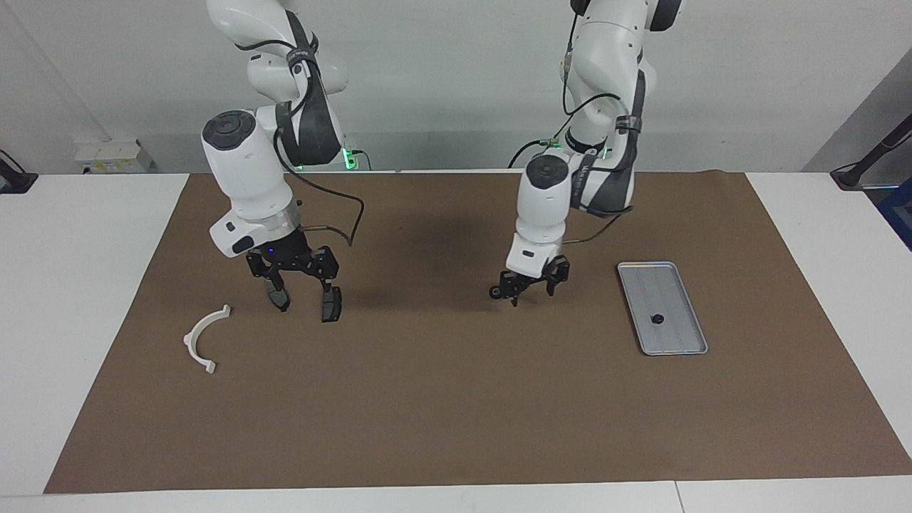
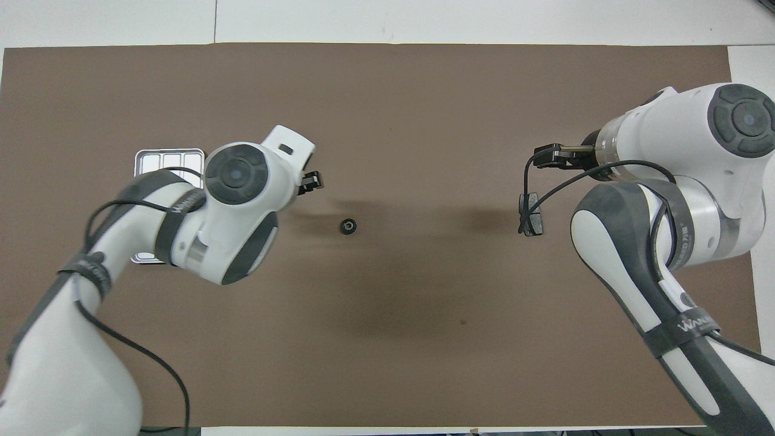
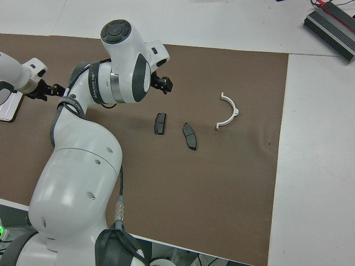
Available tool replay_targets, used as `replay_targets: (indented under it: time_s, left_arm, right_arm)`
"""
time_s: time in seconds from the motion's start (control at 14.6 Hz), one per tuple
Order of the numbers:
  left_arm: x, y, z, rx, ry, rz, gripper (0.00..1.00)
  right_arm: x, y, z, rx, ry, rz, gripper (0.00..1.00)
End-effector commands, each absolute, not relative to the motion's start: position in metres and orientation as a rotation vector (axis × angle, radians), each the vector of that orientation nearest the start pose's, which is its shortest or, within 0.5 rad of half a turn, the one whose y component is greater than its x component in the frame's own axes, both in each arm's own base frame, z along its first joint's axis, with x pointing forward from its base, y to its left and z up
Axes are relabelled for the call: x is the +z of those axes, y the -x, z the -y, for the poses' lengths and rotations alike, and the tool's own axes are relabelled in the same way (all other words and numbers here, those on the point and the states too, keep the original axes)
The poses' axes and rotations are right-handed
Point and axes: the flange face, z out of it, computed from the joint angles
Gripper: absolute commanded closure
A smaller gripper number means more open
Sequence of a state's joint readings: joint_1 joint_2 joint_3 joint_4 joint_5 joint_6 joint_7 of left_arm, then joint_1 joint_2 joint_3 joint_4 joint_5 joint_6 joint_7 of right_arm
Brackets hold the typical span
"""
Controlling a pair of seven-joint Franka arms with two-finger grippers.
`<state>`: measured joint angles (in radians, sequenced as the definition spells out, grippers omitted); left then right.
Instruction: Place bearing gear from tray to pile
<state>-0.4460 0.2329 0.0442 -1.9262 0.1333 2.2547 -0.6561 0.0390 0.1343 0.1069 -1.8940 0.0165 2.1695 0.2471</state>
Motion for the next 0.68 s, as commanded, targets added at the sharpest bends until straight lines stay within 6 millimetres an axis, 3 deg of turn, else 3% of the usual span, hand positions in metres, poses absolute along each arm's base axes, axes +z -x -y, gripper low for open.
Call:
replay_targets:
  time_s: [0.0, 0.14, 0.34, 0.48, 0.61]
  left_arm:
    - [0.427, -0.583, 0.147, -0.144, 3.098, 0.161, 0.06]
    - [0.443, -0.598, 0.081, -0.087, 3.124, 0.073, 0.07]
    - [0.441, -0.605, 0.013, -0.094, 3.142, 0.023, 0.08]
    - [0.429, -0.602, -0.003, -0.099, 3.141, 0.012, 0.09]
    - [0.407, -0.599, -0.004, -0.118, 3.139, 0.005, 0.09]
  right_arm:
    - [0.439, -0.601, -0.093, -0.2, 3.058, -0.252, 0.0]
    - [0.436, -0.598, -0.11, -0.192, 3.054, -0.272, 0.0]
    - [0.435, -0.595, -0.128, -0.187, 3.045, -0.314, 0.0]
    - [0.436, -0.589, -0.153, -0.173, 3.026, -0.408, 0.0]
    - [0.437, -0.578, -0.187, -0.163, 3.008, -0.468, 0.0]
